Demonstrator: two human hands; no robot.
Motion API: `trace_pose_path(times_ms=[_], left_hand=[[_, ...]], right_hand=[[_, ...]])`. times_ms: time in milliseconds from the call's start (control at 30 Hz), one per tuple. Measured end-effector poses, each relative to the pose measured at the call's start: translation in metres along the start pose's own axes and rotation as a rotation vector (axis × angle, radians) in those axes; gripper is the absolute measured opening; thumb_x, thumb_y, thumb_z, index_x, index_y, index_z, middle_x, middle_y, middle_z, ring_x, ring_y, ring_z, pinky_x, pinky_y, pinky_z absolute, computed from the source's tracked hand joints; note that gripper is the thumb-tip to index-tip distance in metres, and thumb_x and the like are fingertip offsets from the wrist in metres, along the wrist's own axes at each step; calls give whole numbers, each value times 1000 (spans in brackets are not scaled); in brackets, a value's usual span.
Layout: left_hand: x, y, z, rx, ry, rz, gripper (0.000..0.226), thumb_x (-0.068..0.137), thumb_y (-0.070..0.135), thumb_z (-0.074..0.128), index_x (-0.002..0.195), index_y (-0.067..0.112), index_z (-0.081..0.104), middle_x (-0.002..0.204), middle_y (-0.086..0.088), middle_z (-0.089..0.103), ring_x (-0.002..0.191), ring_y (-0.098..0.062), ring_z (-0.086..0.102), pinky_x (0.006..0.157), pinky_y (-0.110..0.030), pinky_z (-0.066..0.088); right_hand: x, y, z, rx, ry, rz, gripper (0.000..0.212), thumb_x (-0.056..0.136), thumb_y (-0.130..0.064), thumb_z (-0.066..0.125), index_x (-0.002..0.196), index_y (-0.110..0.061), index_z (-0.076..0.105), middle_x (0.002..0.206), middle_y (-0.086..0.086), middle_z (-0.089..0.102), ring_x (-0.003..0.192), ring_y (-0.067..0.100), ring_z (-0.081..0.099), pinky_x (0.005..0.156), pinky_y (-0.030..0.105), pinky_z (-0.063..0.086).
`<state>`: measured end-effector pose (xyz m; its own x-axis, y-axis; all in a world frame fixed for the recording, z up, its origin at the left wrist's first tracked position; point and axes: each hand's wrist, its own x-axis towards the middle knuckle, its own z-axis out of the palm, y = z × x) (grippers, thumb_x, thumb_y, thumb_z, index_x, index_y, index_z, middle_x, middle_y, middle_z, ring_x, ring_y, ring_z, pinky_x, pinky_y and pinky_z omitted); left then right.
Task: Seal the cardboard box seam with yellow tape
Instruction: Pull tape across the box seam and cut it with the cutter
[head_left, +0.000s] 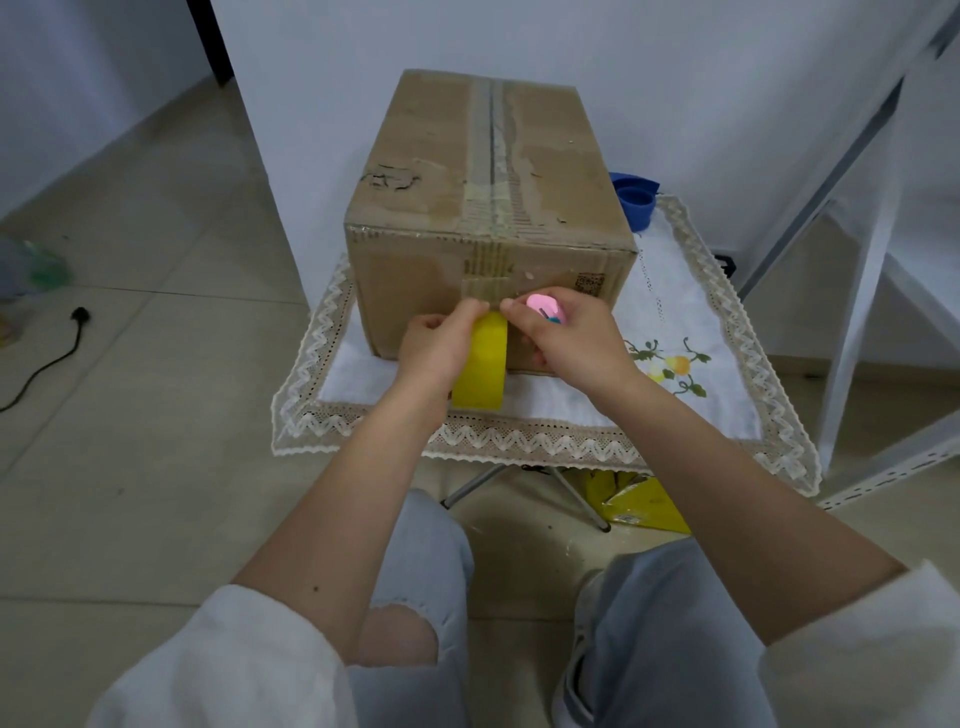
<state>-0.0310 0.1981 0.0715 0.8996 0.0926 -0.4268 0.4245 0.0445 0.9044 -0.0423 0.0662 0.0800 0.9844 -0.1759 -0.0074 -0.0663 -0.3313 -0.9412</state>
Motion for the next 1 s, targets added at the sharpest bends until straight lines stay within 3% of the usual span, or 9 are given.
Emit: trace_pose_path(times_ms=[100, 167, 233, 333, 533, 700, 1000], left_hand=[[3, -5, 3, -20, 77, 71, 26, 82, 42, 71, 89, 23, 55, 98, 0, 64, 93, -21, 62, 82, -37, 51], [3, -7, 5, -44, 115, 121, 24, 84, 38, 72, 80, 25, 53, 86, 6, 60, 81, -16, 57, 74, -32, 47], [2, -8, 6, -54, 140, 159, 22, 85, 36, 73, 78, 26, 54, 83, 9, 59, 77, -12, 55, 72, -29, 44], [2, -10, 6, -42, 160, 210, 19, 85, 35, 73, 79, 27, 57, 85, 11, 61, 79, -10, 56, 76, -29, 45], [-2, -9, 8, -7, 173, 279, 9, 89, 31, 68, 85, 24, 64, 91, 11, 66, 87, -12, 60, 81, -29, 46], [-5, -8, 9, -24, 153, 252, 12, 93, 31, 58, 95, 21, 65, 83, 14, 58, 74, -2, 51, 66, -24, 40], [-9, -11, 10, -78, 148, 266, 6, 93, 28, 59, 90, 24, 62, 97, 6, 62, 85, -11, 55, 69, -26, 41]], right_hand=[[-3, 0, 0, 0, -7, 6, 13, 88, -38, 69, 84, -27, 67, 69, -10, 62, 66, 8, 57, 63, 25, 49], [-5, -2, -3, 2, -36, 31, 12, 94, -32, 57, 87, -24, 62, 73, -8, 63, 62, 11, 54, 62, 27, 45], [-7, -3, -6, 62, -71, 71, 16, 97, -19, 43, 90, -23, 56, 76, -4, 65, 58, 15, 51, 59, 29, 42], [-9, -2, -13, 124, -112, 64, 22, 97, -7, 39, 102, -20, 56, 80, -4, 67, 58, 13, 51, 60, 28, 43], [-11, 4, -19, 109, -226, -36, 27, 105, -8, 40, 129, -10, 51, 93, -5, 68, 65, 5, 56, 59, 16, 47], [-9, 4, -23, -11, -179, -97, 25, 104, -13, 43, 126, -11, 55, 91, -4, 68, 61, 2, 54, 56, 11, 46], [-11, 2, -26, -109, -154, -165, 12, 103, -21, 48, 108, -21, 59, 84, -9, 67, 56, 1, 52, 56, 8, 45]])
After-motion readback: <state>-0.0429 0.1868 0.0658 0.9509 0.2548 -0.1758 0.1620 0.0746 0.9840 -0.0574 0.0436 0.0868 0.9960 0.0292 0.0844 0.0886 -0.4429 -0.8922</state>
